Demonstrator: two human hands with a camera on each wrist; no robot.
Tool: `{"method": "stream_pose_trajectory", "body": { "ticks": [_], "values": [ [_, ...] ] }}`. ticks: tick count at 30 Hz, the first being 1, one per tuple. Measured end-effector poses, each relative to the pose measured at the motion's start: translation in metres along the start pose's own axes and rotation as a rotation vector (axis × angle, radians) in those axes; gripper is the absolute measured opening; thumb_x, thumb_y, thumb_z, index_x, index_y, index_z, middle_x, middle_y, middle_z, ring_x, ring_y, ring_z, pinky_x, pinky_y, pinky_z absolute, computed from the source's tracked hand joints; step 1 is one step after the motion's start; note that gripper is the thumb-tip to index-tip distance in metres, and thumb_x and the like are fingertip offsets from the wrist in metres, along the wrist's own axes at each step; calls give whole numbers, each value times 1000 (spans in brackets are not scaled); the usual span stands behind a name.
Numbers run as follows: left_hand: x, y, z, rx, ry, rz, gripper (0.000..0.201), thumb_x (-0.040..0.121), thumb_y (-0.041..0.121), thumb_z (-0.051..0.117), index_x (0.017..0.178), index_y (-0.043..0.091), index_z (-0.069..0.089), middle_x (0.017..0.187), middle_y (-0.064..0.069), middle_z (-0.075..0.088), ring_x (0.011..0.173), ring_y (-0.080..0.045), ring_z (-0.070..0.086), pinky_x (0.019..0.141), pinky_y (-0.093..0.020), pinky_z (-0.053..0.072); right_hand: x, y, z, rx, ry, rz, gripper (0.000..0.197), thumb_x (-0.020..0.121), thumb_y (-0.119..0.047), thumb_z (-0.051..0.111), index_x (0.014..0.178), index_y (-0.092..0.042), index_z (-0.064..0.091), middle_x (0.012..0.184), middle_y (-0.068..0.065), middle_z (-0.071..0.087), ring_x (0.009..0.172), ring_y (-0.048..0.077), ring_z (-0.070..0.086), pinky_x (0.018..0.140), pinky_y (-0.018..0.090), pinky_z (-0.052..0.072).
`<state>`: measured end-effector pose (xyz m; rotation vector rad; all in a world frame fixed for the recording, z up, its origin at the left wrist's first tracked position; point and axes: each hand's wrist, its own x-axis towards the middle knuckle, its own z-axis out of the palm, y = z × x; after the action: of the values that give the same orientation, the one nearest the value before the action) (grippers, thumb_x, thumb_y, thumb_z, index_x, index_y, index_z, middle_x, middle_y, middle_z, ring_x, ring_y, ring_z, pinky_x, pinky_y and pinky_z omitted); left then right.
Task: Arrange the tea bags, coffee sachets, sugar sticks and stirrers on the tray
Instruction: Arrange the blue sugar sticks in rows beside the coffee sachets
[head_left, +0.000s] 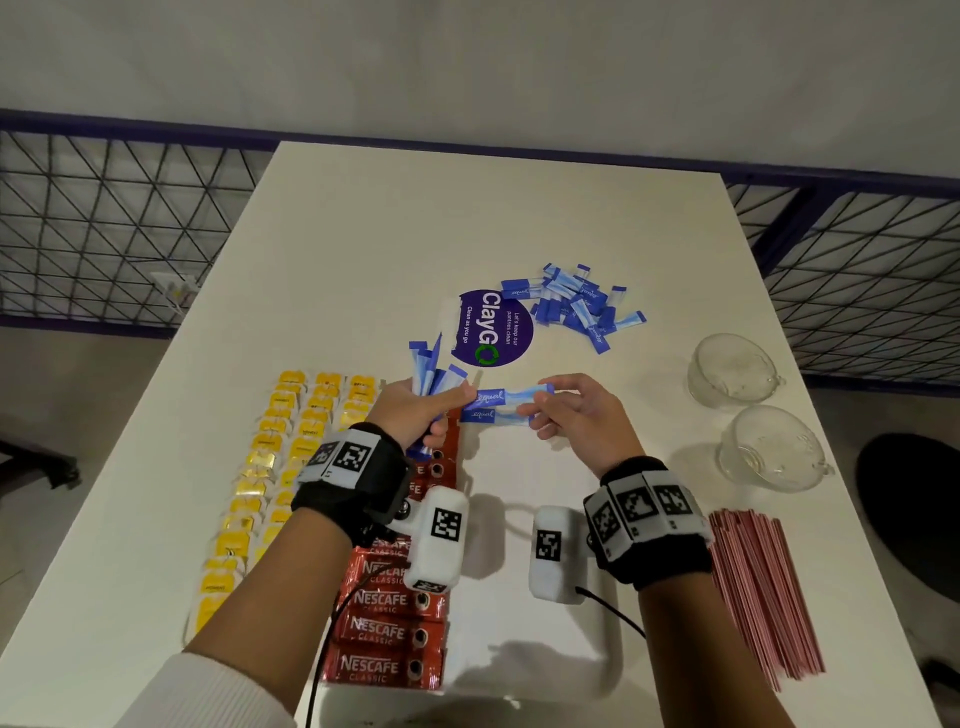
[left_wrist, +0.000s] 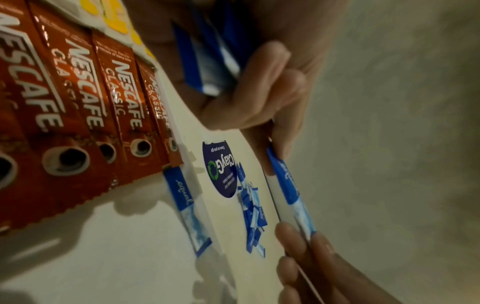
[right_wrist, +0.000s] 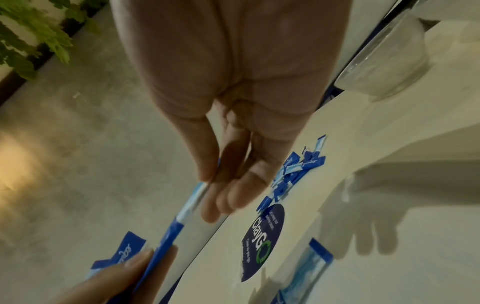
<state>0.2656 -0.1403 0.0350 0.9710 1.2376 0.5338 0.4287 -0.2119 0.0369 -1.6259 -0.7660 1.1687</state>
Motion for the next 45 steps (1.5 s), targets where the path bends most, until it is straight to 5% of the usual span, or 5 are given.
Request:
{"method": "stream_pose_trajectory", "body": {
  "ticks": [6, 17, 30, 37, 45],
  "values": [
    [5, -5, -4, 22, 98, -11, 32, 84, 24, 67, 66, 8, 46, 35, 4, 38, 27, -8, 29, 33, -15, 26, 7, 16, -12, -176, -12, 199, 4, 89, -3, 57, 91, -5, 59, 65, 5, 54, 54, 14, 42, 39, 11, 37],
    [12, -2, -12, -47, 25, -27, 24, 90, 24, 59, 72, 14, 45, 61, -1, 44, 33, -6, 31, 34, -15, 26, 23, 38, 1, -150, 31, 443, 5, 82, 2, 64, 83, -1, 60, 63, 10, 56, 51, 16, 47, 45, 16, 46],
    [18, 0, -18, -58, -13, -75, 21, 91, 22, 57, 75, 13, 46, 58, 1, 40, 31, -5, 29, 33, -13, 24, 36, 38, 12, -277, 134, 442, 30, 82, -5, 67, 67, -13, 42, 57, 8, 52, 26, 5, 42, 37, 16, 45],
    [19, 1, -15, -53, -32, -80, 24, 91, 21, 57, 72, 15, 43, 58, 0, 39, 31, -5, 29, 33, -15, 24, 32, 37, 13, -238, 152, 432, 30, 83, -3, 65, 68, -12, 41, 60, 9, 54, 36, 9, 47, 37, 17, 47],
    [17, 0, -13, -46, -45, -111, 23, 92, 17, 55, 72, 14, 44, 60, -1, 42, 32, -6, 32, 34, -16, 26, 31, 42, 14, -199, 185, 401, 29, 82, -2, 65, 66, -12, 43, 61, 9, 55, 50, 17, 52, 75, 39, 55]
  ]
}}
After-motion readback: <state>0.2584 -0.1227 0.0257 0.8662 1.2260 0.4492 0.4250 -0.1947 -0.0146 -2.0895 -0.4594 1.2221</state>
